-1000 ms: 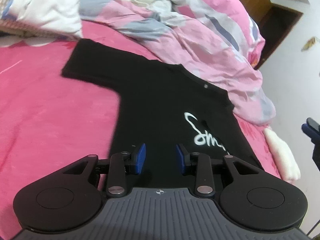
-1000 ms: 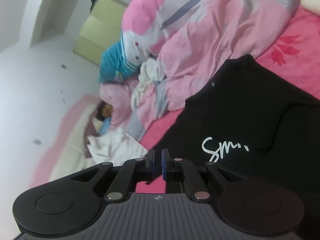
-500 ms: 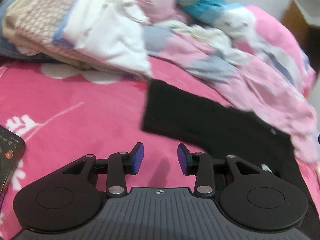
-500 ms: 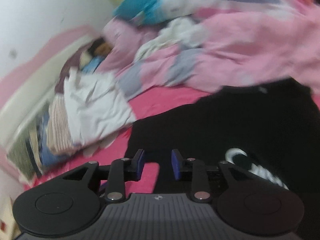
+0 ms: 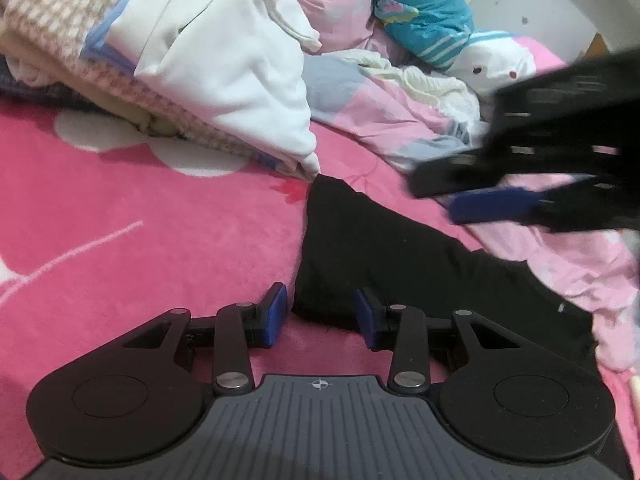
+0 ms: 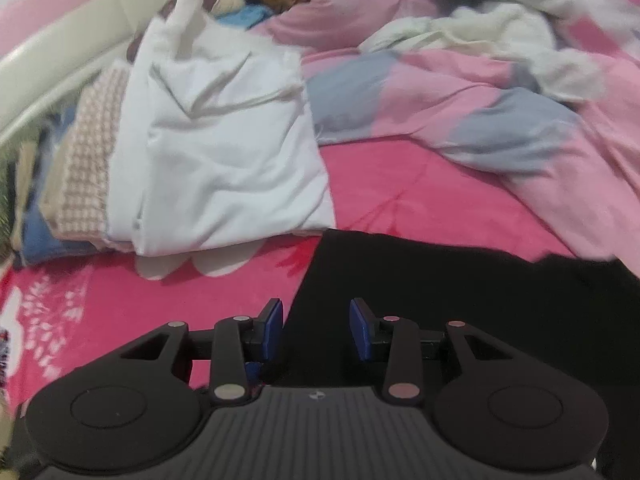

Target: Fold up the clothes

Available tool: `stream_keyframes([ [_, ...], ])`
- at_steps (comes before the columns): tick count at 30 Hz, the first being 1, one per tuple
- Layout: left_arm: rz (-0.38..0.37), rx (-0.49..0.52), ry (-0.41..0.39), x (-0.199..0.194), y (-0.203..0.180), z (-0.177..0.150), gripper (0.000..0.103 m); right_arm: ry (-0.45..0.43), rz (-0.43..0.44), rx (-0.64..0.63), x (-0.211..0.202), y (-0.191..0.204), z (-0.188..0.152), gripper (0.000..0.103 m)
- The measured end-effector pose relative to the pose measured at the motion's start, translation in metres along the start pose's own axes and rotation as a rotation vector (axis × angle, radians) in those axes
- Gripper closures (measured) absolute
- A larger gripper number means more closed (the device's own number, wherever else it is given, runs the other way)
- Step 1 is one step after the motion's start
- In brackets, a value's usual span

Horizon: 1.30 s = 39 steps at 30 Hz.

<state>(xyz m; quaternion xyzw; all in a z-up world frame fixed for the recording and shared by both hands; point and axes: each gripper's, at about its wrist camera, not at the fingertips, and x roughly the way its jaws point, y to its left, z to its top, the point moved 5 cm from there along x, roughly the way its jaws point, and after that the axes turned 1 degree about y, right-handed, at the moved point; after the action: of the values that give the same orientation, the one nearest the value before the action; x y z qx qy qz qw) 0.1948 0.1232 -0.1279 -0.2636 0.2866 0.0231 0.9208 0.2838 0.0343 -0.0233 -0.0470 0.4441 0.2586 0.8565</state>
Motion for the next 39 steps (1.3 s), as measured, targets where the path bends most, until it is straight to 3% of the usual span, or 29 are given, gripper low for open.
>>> stream_keyframes([
  [7,-0.024,-0.049,-0.023,0.0,0.005,-0.001,0.068,0.042,-0.052,-0.007,0.043,0.006,0.021,0.064],
  [10,-0.018,-0.071,-0.032,0.0,0.008,0.0,0.073,0.078,-0.075,-0.036,0.06,0.011,0.025,0.058],
  [17,-0.008,-0.088,-0.041,0.0,0.011,-0.001,0.081,0.122,-0.139,-0.076,0.092,0.022,0.029,0.058],
  [26,-0.012,-0.088,-0.044,0.002,0.01,-0.001,0.081,0.168,-0.205,-0.126,0.114,0.027,0.028,0.058],
  [30,-0.021,-0.103,-0.042,0.004,0.013,-0.002,0.095,0.168,-0.194,-0.082,0.118,0.021,0.025,0.059],
  [35,-0.038,-0.106,-0.042,0.004,0.012,-0.001,0.099,0.156,-0.179,-0.016,0.115,0.014,0.026,0.067],
  [39,-0.05,-0.1,-0.049,0.004,0.012,0.001,0.1,0.143,-0.187,-0.005,0.112,0.011,0.025,0.085],
])
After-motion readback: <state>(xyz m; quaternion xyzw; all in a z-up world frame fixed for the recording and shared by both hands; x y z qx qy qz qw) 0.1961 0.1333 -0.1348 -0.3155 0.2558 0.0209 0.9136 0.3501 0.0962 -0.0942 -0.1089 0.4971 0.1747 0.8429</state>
